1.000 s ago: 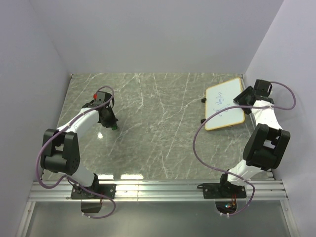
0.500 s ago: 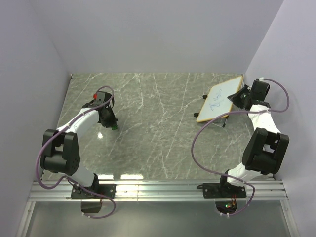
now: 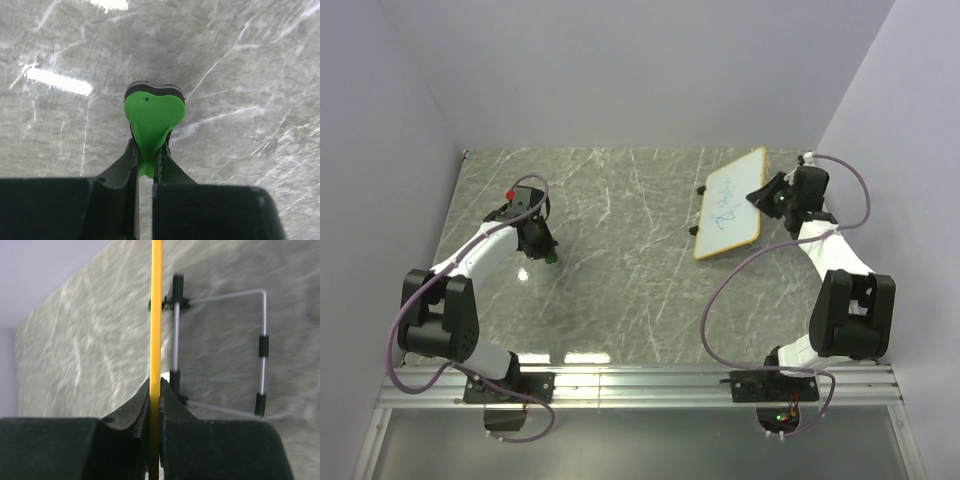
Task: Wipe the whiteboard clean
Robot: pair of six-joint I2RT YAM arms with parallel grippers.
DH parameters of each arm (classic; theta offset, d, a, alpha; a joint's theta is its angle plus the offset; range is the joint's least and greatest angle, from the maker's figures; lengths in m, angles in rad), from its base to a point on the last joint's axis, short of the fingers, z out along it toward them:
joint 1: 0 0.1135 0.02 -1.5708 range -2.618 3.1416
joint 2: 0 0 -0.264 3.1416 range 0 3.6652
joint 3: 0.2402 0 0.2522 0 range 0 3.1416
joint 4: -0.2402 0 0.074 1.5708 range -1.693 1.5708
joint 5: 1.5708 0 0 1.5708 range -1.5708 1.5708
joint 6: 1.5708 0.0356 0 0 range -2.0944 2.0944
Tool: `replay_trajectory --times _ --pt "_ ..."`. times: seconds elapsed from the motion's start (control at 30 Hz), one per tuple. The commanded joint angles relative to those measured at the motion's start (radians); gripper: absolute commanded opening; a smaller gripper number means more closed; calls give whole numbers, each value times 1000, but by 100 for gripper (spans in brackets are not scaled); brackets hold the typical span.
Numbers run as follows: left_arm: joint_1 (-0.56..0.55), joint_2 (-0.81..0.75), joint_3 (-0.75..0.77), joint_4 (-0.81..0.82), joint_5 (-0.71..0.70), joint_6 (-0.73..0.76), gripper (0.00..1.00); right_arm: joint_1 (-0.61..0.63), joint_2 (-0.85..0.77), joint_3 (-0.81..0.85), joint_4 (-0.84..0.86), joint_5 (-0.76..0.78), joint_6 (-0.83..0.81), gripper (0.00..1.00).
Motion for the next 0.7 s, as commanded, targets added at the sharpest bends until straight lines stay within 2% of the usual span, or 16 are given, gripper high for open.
replay_trajectory --times 0.0,0.07,0.17,0.33,0.5,0.67 --pt "-7 -37 -12 -11 -21 -18 0 115 68 -119 -156 -213 -80 0" --pt "-10 -41 -13 -13 -24 -22 0 153 72 -128 -131 -318 -83 0" --pt "-15 -43 -7 -17 -32 -28 0 232 91 -113 -104 -392 -96 0" --pt "-24 -35 14 -30 -41 -35 0 391 186 45 -176 -492 -151 0" --pt "-34 -17 54 -45 -53 -36 0 462 250 198 -263 -434 -177 0" --pt "-42 -9 76 -56 -59 -35 0 462 273 341 -367 -238 -186 0"
